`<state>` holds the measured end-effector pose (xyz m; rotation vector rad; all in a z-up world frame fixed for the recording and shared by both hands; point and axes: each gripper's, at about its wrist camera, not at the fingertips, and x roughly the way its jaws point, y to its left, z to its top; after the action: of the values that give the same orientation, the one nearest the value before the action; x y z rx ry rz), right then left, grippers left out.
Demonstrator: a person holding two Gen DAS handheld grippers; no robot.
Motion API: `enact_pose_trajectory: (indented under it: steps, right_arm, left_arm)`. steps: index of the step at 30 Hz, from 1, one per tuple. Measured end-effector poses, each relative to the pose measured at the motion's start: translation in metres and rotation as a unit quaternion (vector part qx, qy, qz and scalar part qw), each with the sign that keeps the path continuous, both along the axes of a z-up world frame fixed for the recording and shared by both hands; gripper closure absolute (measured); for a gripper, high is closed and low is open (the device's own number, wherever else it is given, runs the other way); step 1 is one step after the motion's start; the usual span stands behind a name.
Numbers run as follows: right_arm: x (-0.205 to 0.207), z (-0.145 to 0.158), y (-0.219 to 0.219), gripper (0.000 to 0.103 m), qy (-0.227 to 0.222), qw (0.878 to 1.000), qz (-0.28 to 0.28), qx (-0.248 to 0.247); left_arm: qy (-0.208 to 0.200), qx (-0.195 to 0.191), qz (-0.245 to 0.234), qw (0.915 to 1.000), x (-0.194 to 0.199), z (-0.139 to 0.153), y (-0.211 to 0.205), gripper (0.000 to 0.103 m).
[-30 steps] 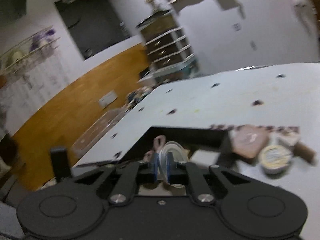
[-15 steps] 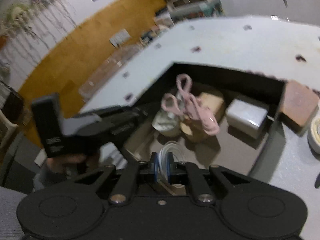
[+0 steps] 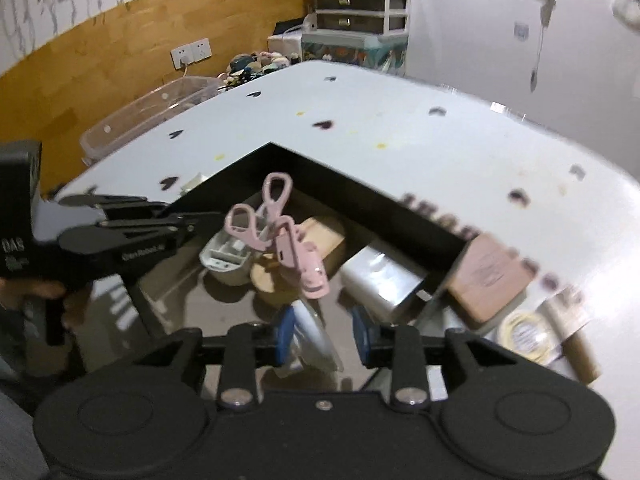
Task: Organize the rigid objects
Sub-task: 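Lower the clear plastic cup into the black box and release it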
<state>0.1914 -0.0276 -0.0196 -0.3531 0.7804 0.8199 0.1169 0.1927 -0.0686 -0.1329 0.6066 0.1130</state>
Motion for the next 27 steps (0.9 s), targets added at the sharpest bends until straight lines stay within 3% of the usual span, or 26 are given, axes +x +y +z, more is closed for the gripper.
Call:
enact_pose_trajectory:
  steps: [1, 7, 10, 14, 19, 27]
  right_arm:
    - [-0.002, 0.001, 0.001, 0.079, -0.009, 1.000, 0.007, -0.006]
    - [-0.003, 0.002, 0.003, 0.083, 0.009, 0.999, 0.048, -0.007]
    - [-0.008, 0.003, 0.007, 0.094, 0.006, 0.997, 0.074, -0.016]
    - [-0.018, 0.003, 0.012, 0.095, -0.039, 0.993, 0.098, -0.048]
    - [-0.010, 0.007, 0.012, 0.095, -0.072, 0.992, 0.084, -0.066]
    - [-0.005, -0.005, 0.020, 0.094, -0.066, 0.992, 0.081, -0.064]
  left_arm:
    - [0.000, 0.001, 0.000, 1.0000, 0.000, 0.000, 0.000, 0.096]
    - [0.000, 0.000, 0.000, 1.0000, 0.000, 0.000, 0.000, 0.096]
    - [0.000, -0.001, 0.000, 1.0000, 0.000, 0.000, 0.000, 0.096]
    - [-0.001, -0.002, -0.001, 1.0000, 0.000, 0.001, 0.001, 0.096]
    - [-0.001, -0.003, 0.000, 1.0000, 0.000, 0.001, 0.001, 0.096]
    - [-0.001, -0.002, 0.000, 1.0000, 0.000, 0.001, 0.001, 0.096]
